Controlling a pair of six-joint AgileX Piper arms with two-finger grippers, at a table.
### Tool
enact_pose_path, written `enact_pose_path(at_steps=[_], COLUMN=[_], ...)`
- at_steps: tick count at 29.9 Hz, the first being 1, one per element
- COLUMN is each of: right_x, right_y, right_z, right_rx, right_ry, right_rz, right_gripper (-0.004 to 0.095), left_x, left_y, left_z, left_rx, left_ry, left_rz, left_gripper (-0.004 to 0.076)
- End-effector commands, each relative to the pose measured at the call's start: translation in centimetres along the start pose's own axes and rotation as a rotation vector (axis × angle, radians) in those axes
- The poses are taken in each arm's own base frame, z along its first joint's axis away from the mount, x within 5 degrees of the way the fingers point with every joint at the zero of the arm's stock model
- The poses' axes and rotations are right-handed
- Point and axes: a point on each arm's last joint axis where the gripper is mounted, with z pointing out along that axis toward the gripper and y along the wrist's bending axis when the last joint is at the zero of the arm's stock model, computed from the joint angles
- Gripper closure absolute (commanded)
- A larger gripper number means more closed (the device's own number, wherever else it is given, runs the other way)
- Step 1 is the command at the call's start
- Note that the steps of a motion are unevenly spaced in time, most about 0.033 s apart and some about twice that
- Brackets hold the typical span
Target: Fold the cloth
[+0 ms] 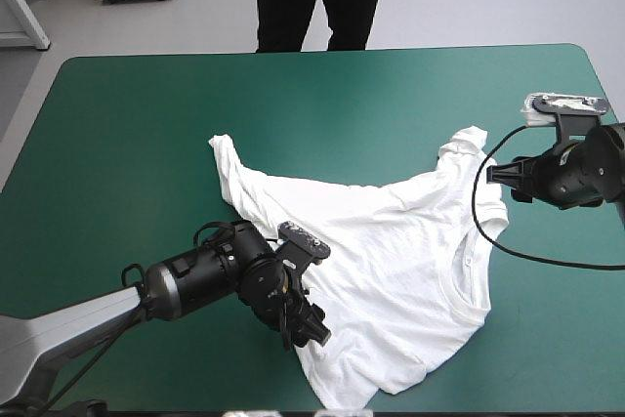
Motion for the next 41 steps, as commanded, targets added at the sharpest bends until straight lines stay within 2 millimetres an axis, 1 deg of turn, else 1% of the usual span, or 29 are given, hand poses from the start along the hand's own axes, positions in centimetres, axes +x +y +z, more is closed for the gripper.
enact_pose_path(at_steps=[1, 7, 8, 10, 12, 15, 16, 17, 21, 25, 28, 31, 37, 41], right_x=[-0.3, -0.3, -0.3, -0.3, -0.3, -0.4, -0.5, -0.6, -1.2, -2.3, -3.0, -3.6, -4.2, -4.3], right_y=[-0.4, -0.4, -0.4, -0.4, -0.4, -0.3, -0.2, -0.1, 0.1, -0.3, -1.0, -1.7, -1.8, -1.7], right_z=[-1.5, -1.5, -1.5, -1.5, -1.4, -1.1, -0.8, -0.6, 1.3, 4.6, 7.3, 9.7, 13.7, 16.0], right_rx=[0.006, 0.006, 0.007, 0.010, 0.010, 0.009, 0.005, 0.000, 0.009, 0.020, 0.020, 0.004, 0.010, 0.012], right_ry=[-0.077, -0.077, -0.077, -0.078, -0.076, -0.065, -0.057, -0.049, 0.003, 0.071, 0.131, 0.165, 0.205, 0.230], right_rz=[0.002, 0.002, 0.002, 0.001, 0.001, 0.001, 0.002, 0.007, 0.055, 0.080, 0.120, 0.122, 0.124, 0.121], right_gripper=[0.0355, 0.0355, 0.0355, 0.0355, 0.0355, 0.0354, 0.0354, 0.0354, 0.0354, 0.0354, 0.0354, 0.0354, 0.0354, 0.0354], left_x=[-0.5, -1.4, -1.5, -1.6, -1.6, -1.6, -1.5, -1.6, -1.7, -1.6, -1.6, -1.6, -1.6, -1.6], left_y=[-0.4, -0.6, -0.6, -0.7, -1.0, -1.4, -1.5, -1.6, -1.6, -1.6, -1.6, -1.6, -1.6, -1.6], left_z=[0.5, 2.7, 3.1, 3.7, 4.4, 5.1, 5.1, 5.2, 5.2, 5.2, 5.2, 5.2, 5.2, 5.2], left_rx=[0.026, 0.020, 0.019, 0.025, 0.045, 0.080, 0.082, 0.079, 0.082, 0.082, 0.082, 0.082, 0.082, 0.082], left_ry=[-0.033, -0.017, -0.007, 0.014, 0.038, 0.070, 0.070, 0.066, 0.056, 0.065, 0.065, 0.065, 0.063, 0.065], left_rz=[-0.018, -0.016, -0.014, -0.013, -0.002, 0.006, 0.008, 0.016, 0.015, 0.014, 0.016, 0.016, 0.017, 0.017], left_gripper=[0.0178, 0.0179, 0.0191, 0.0252, 0.0375, 0.0623, 0.0692, 0.0729, 0.0733, 0.0733, 0.0733, 0.0733, 0.0733, 0.0733])
